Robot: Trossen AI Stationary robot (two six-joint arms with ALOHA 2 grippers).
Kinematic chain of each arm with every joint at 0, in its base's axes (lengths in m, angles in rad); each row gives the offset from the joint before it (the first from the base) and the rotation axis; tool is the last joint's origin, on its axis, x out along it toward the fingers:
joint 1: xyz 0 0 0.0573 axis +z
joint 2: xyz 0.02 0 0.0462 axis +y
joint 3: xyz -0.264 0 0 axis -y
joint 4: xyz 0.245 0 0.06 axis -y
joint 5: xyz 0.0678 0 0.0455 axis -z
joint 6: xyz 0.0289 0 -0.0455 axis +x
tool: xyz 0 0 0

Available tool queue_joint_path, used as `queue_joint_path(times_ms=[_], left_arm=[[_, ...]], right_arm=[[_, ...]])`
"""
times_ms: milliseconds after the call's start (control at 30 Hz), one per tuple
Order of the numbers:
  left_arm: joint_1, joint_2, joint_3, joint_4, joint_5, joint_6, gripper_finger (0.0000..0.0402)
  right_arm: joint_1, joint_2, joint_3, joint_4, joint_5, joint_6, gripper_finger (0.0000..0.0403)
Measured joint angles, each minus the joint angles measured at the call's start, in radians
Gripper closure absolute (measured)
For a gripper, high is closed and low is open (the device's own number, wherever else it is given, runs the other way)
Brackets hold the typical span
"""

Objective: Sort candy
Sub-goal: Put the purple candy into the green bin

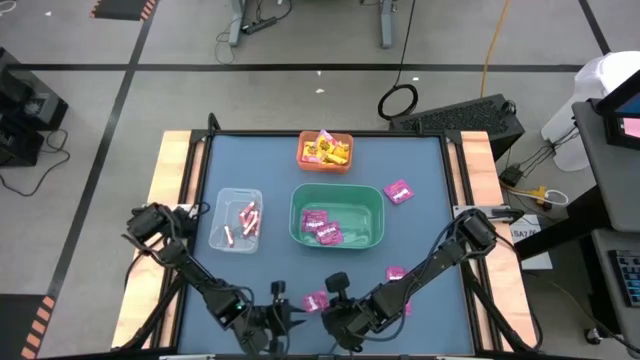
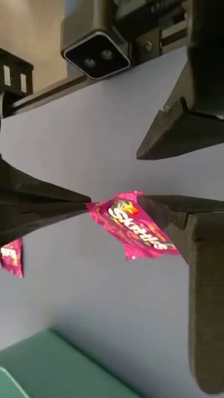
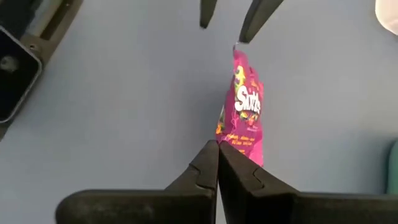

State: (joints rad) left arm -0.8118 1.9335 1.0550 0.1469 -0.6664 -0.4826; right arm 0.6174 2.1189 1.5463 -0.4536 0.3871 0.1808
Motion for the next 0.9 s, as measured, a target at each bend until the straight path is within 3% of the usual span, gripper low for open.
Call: queue_joint_path(times_ms=[600, 900], left_arm=[[0.038, 0.122, 0.000, -0.102, -0.151, -0.061, 0.0292], [0.082, 0.133, 0.000, -0.093, -0.119, -0.045, 0.0310]], right_arm=[[0.000, -0.009, 0.000, -0.004, -0.001, -0.014, 0.0403], [0.000, -0.009, 0.000, -0.004, -0.001, -0.014, 0.0403]])
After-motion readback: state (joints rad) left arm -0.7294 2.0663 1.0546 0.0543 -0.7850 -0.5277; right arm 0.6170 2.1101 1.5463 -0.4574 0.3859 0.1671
